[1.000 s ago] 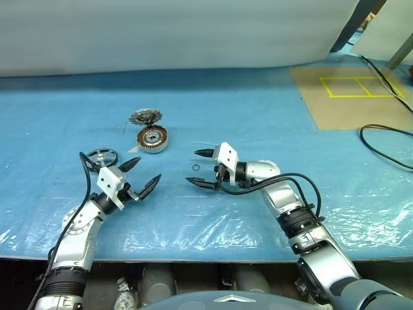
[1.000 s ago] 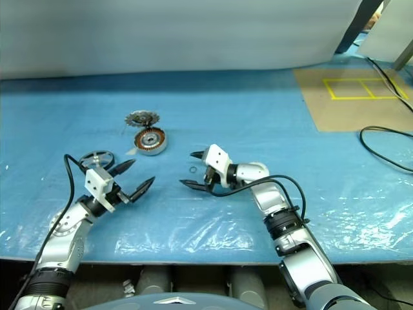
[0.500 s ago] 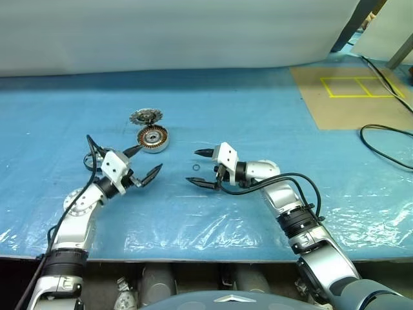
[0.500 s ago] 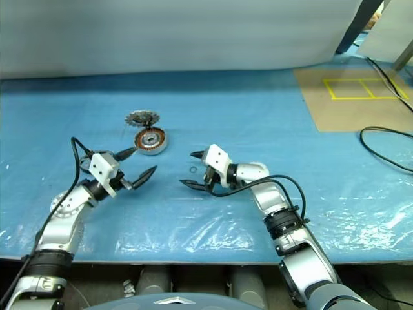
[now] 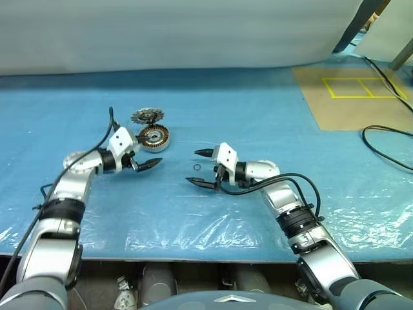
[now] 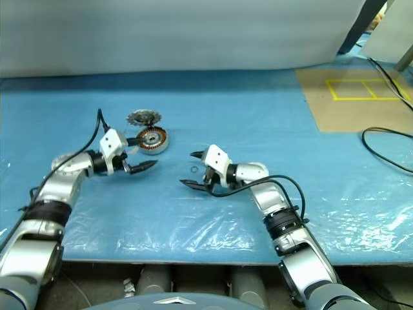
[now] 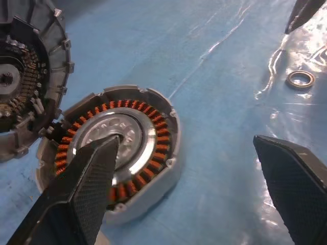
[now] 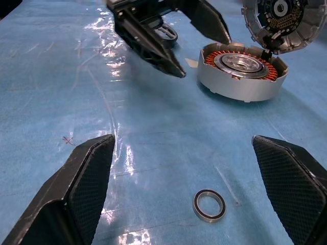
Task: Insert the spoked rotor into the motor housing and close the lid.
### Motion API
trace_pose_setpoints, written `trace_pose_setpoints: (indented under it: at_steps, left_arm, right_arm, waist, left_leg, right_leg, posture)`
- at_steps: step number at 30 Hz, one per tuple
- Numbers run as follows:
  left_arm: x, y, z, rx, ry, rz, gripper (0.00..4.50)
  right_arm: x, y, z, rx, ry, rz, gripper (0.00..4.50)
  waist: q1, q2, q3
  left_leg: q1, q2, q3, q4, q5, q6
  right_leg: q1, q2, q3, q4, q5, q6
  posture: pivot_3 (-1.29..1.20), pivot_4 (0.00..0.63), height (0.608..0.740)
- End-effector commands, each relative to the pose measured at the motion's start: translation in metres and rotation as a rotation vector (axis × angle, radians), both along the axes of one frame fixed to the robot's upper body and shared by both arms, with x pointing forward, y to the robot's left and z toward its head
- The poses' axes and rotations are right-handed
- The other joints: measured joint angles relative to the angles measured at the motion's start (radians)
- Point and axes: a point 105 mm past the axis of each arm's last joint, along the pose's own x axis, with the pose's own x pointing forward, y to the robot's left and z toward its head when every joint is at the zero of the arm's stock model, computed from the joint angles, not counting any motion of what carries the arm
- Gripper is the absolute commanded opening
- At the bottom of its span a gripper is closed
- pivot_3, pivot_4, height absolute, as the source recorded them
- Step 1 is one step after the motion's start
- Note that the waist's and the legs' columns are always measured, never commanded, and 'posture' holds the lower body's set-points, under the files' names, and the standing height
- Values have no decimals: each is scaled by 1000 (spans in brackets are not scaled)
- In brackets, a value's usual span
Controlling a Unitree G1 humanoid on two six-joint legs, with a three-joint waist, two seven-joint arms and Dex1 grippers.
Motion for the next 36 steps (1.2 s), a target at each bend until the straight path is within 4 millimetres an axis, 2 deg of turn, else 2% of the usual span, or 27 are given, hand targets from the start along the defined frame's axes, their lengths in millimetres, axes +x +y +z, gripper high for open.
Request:
trace_pose_setpoints:
  at_steps: [1,5,10,19,32,36]
  left_arm:
    - [9,6,11,40,-3,-16,4438]
    - [15,6,12,77,42,-38,4438]
    - [13,4,11,93,110,-95,4438]
    - [20,0,13,120,78,-83,4438]
    - [24,-7,-3,207,69,-66,4438]
    - [23,-6,-20,306,79,-59,4438]
  right_arm:
    - [0,2,9,20,-40,3,4500]
    - [0,2,9,24,-41,-2,4500]
    - [0,3,9,25,-42,-8,4500]
    - [1,2,10,24,-47,-15,4500]
    - [0,3,10,29,-53,-22,4500]
    - [-2,7,11,38,-55,-21,4500]
  waist:
    - [0,0,0]
    - [-2,0,0]
    - [1,0,0]
    - [9,0,0]
    - [21,-1,0]
    - [21,-1,0]
  left_leg:
    - [0,0,0,0,0,0]
    - [0,0,0,-1,0,0]
    - [-1,0,-1,-3,0,0]
    - [-1,0,-1,-3,0,0]
    - [-1,0,-1,-3,0,-1]
    - [-1,0,-1,-3,0,-1]
  right_leg:
    - [0,0,0,0,0,0]
    - [0,0,0,0,0,1]
    - [-1,0,-1,-1,2,4]
    - [-1,0,-1,-1,2,4]
    - [-1,0,-1,-1,2,4]
    - [-1,0,-1,-1,2,4]
  posture:
    - [0,150,740]
    - [0,150,740]
    - [0,150,740]
    - [0,150,740]
    - [0,150,740]
    - [0,150,740]
